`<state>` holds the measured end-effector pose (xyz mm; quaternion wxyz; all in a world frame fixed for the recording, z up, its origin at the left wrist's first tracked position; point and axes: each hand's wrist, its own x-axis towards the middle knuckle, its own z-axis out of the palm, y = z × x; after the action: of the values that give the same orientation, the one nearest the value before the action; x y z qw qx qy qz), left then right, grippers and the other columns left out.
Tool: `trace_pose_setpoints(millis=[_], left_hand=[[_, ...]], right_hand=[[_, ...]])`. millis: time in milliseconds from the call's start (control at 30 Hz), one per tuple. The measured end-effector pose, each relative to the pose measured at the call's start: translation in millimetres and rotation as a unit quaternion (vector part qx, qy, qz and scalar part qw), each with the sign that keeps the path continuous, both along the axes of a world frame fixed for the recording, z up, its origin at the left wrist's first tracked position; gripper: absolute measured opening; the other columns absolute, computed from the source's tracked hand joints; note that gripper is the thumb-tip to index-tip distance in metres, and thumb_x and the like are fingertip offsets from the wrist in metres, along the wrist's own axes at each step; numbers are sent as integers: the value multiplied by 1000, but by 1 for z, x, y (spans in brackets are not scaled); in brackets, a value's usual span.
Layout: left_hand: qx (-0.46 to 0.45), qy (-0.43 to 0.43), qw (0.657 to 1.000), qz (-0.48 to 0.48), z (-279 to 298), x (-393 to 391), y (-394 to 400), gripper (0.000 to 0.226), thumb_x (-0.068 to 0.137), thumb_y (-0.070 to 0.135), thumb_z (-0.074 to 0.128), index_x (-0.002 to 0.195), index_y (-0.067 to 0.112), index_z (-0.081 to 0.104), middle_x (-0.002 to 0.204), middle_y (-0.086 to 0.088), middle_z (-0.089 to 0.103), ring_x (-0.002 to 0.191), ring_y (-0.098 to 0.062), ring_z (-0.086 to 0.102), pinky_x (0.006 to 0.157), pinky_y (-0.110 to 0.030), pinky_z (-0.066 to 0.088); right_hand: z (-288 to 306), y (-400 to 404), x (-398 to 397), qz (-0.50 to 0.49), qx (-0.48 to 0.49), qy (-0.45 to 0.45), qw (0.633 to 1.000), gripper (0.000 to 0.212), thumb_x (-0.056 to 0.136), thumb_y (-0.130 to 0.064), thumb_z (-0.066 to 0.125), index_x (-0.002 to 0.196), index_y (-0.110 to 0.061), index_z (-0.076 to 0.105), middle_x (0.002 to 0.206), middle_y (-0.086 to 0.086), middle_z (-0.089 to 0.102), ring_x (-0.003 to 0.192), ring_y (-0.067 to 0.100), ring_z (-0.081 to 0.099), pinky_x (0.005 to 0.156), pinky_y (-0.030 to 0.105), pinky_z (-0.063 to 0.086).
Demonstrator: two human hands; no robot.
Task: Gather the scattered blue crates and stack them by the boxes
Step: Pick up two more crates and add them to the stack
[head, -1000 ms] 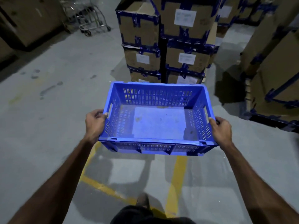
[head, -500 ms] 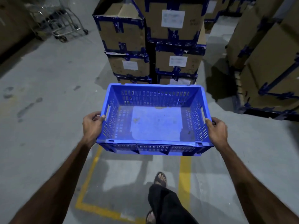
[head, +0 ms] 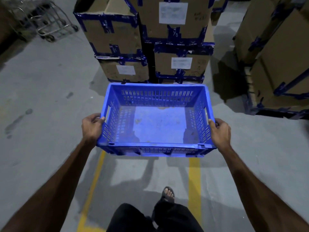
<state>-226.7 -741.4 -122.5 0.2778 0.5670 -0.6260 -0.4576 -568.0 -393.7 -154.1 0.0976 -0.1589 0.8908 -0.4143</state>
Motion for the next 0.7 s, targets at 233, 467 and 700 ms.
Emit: trace_pose_setpoints(millis=[233,467,700], left_hand=[[14,-14,1000,-9,-36,-20,-51,11,90,15,72,100,13,74,83,-11,74,78,-21,66,88,-57,60],[15,-29,998,-53,-104,-42,-127,19,84,29,70,100,24,77,80,-9,75,74,-18,66,81,-55,61],[29,2,996,-86,-157,-79,-192,29,79,26,64,100,13,77,74,1,75,74,-17,64,79,-50,59]], right_hand=[[-23,-42,-13,-12,21,5,1000,44,92,-44,48,82,-4,62,69,17,63,69,38,59,64,43,49],[-75,-92,-24,-43,51,15,998,41,96,-43,49,86,-5,63,73,14,64,73,38,60,66,42,50],[-133,-150,-32,-54,58,40,996,43,94,-47,48,87,-8,64,71,13,63,72,37,61,68,42,50]])
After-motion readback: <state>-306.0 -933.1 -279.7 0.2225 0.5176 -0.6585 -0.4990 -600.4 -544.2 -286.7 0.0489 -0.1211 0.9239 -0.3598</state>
